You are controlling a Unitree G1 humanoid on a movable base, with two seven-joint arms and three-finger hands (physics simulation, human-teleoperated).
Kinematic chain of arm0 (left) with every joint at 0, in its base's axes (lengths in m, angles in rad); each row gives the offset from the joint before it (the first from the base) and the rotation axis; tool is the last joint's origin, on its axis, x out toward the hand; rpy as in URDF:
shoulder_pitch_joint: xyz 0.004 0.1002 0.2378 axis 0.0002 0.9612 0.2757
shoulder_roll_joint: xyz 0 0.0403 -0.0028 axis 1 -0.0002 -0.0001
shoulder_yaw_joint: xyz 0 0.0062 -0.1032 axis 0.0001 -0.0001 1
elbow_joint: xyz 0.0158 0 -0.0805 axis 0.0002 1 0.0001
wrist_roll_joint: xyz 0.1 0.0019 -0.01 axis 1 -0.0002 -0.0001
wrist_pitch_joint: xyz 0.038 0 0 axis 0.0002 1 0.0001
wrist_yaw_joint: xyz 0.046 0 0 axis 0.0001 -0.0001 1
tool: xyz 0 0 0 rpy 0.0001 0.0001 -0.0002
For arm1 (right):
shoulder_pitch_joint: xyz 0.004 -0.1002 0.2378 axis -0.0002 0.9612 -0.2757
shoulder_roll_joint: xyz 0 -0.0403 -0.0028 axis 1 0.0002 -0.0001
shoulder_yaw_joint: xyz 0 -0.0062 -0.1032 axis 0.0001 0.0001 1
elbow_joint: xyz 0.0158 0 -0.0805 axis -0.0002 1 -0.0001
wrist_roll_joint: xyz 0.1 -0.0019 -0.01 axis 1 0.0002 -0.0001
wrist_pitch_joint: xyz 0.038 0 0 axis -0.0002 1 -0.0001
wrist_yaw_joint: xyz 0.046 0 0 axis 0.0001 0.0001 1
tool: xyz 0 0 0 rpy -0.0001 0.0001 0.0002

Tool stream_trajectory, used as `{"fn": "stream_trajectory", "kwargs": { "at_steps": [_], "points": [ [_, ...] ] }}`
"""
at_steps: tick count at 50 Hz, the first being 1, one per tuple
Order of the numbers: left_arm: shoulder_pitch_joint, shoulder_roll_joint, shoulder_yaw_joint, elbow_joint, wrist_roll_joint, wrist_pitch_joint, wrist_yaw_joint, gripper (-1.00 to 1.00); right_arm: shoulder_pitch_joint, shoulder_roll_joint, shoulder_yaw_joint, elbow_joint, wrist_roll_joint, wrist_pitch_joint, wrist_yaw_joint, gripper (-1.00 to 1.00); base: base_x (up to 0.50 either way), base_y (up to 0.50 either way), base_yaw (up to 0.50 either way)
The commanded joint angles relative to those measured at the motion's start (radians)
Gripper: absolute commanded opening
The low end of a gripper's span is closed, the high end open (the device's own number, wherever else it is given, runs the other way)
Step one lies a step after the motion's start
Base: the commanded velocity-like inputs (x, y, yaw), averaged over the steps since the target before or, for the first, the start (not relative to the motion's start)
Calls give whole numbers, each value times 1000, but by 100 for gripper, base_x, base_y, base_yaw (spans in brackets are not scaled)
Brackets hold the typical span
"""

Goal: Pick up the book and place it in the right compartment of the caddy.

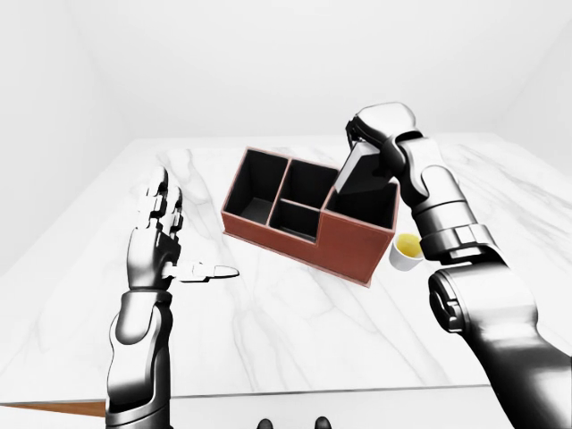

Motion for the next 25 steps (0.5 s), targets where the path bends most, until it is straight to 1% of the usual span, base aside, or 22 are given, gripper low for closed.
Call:
{"fn": "stream_trajectory", "kwargs": {
  "at_steps": [1,13,25],
  "points": [
    [0,0,0,-1,0,0,2,100,-7,-2,-1,27,-37,0,-53,-100,0,0,0],
    [0,0,0,-1,0,0,1,100,-1,-2,5,64,-73,0,-81,-100,0,0,0],
    [1,-1,1,-3,-2,0,4,100,-22,6,15,133,-97,0,-125,-100,0,0,0]
  ]
}}
